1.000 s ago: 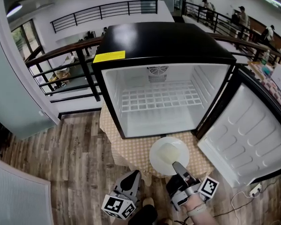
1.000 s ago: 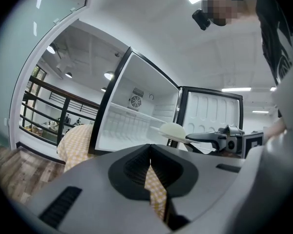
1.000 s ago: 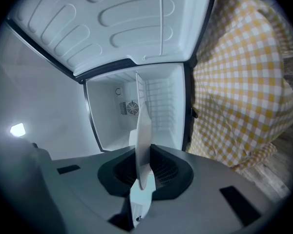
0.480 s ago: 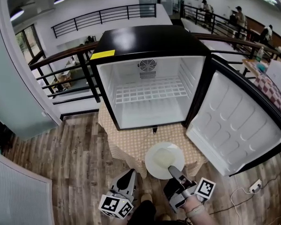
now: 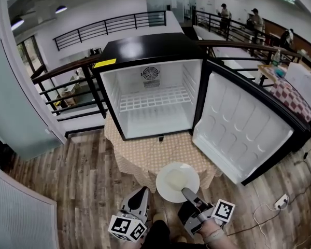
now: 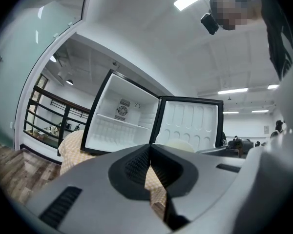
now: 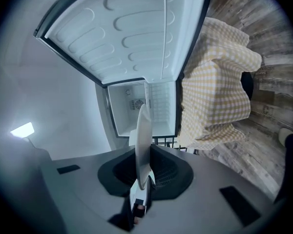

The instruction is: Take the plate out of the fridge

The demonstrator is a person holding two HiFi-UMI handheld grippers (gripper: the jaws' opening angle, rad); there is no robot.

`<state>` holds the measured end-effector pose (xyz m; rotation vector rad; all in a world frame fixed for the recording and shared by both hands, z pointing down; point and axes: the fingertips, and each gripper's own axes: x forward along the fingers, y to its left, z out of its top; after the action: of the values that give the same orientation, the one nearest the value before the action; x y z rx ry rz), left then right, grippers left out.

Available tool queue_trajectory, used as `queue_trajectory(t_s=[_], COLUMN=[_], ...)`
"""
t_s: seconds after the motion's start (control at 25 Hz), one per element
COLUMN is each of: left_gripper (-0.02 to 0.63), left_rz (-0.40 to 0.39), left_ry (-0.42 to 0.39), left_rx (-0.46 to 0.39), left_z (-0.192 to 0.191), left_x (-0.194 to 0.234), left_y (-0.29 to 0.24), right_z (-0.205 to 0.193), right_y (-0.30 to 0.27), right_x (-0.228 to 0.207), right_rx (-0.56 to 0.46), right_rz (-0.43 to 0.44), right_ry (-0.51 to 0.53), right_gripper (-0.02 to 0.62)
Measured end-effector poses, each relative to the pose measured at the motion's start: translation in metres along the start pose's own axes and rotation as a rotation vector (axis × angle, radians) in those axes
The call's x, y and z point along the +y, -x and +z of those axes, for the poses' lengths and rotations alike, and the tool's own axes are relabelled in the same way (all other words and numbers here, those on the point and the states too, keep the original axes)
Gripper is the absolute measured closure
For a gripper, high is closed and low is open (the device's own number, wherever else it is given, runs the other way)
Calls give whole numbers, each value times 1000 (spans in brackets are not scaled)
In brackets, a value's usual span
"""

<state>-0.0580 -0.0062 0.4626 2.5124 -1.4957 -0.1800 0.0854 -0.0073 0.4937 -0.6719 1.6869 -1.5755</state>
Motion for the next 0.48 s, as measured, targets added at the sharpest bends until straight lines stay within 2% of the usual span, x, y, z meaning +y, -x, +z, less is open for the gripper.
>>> queue_trajectory(t_s=[0.48], left_gripper=[598], left_rz=[6], left_ry=[5], left_rx=[-32], left_z=[-7], left_x=[-56], left_y=[43], right_z=[-35], right_y=[62], right_x=[11], right_rx=[58], right_rz=[-2], right_ry=[-3], right_gripper=[538])
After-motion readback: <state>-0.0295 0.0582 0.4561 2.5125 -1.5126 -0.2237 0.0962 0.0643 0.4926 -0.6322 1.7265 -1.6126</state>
